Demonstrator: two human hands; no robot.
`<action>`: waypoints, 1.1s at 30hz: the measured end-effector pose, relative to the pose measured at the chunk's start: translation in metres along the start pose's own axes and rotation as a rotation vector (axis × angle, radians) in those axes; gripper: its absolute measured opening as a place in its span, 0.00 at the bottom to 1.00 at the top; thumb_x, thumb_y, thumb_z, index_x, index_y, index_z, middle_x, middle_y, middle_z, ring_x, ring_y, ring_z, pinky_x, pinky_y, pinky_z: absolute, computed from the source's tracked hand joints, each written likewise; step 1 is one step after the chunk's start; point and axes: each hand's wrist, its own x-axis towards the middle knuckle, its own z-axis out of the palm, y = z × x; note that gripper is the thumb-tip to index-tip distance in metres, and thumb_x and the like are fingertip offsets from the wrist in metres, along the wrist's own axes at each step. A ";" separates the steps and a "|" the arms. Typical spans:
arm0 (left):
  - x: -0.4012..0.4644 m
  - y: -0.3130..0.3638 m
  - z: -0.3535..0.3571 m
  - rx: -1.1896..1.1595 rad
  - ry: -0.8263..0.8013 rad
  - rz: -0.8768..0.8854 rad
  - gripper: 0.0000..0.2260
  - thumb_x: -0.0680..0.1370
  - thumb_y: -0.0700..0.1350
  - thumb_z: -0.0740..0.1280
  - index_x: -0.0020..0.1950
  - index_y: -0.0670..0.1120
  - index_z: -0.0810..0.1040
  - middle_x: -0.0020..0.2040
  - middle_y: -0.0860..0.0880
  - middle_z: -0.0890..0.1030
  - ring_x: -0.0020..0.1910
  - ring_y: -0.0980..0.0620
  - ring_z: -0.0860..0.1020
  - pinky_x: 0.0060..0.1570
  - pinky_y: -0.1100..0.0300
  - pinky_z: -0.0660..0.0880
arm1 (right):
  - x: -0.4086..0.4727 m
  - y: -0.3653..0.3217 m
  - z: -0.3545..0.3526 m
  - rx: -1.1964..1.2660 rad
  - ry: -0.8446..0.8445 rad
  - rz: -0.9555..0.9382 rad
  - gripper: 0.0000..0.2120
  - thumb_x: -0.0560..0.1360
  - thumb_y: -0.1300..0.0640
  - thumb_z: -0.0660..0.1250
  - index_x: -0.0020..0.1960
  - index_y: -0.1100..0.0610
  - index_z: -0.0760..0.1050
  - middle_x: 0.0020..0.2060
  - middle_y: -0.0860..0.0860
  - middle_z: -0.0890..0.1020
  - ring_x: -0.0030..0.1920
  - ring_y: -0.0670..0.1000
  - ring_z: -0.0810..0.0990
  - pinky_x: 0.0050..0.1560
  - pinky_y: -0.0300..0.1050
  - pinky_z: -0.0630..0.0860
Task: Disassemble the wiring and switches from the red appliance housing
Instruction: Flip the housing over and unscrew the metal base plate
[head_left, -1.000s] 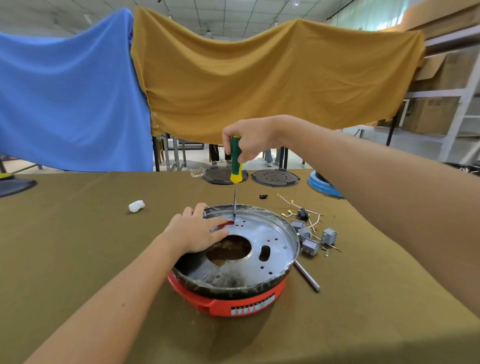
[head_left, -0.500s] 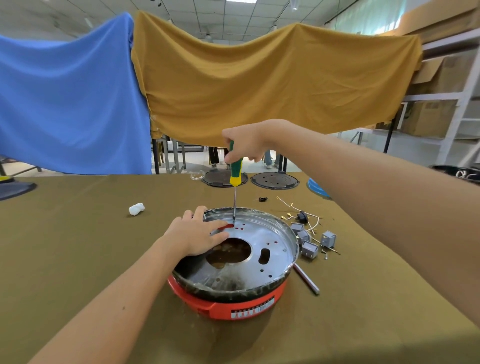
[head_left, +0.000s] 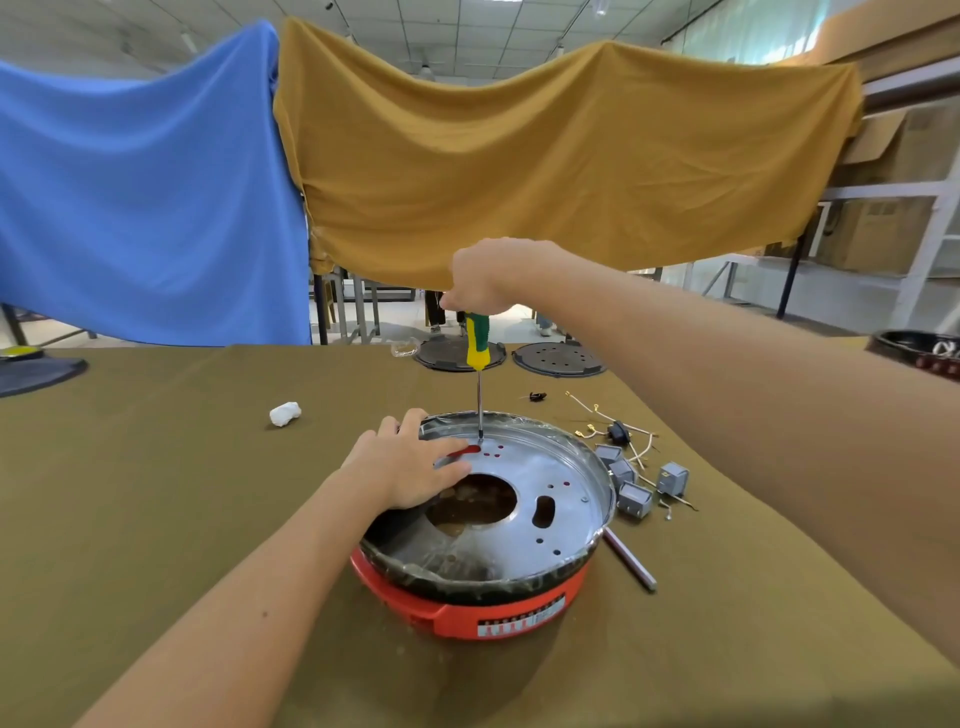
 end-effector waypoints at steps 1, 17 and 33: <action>0.000 0.000 0.000 -0.005 0.003 -0.001 0.25 0.78 0.71 0.45 0.75 0.71 0.55 0.79 0.46 0.52 0.75 0.38 0.58 0.68 0.44 0.63 | 0.001 0.002 -0.004 0.072 -0.073 -0.043 0.12 0.83 0.51 0.59 0.46 0.59 0.71 0.43 0.53 0.75 0.41 0.54 0.73 0.37 0.44 0.71; -0.002 0.001 -0.002 0.014 -0.004 0.007 0.24 0.79 0.70 0.45 0.75 0.70 0.55 0.80 0.46 0.51 0.75 0.38 0.58 0.69 0.43 0.62 | -0.003 0.018 -0.002 0.318 -0.129 -0.089 0.02 0.80 0.58 0.64 0.51 0.55 0.72 0.49 0.52 0.75 0.44 0.53 0.75 0.41 0.45 0.76; 0.000 0.000 -0.001 0.017 -0.004 0.007 0.24 0.79 0.69 0.45 0.75 0.71 0.54 0.80 0.45 0.52 0.75 0.37 0.58 0.69 0.43 0.63 | -0.013 0.043 0.010 0.437 -0.079 -0.109 0.06 0.81 0.54 0.65 0.52 0.57 0.72 0.45 0.54 0.74 0.39 0.52 0.73 0.37 0.43 0.72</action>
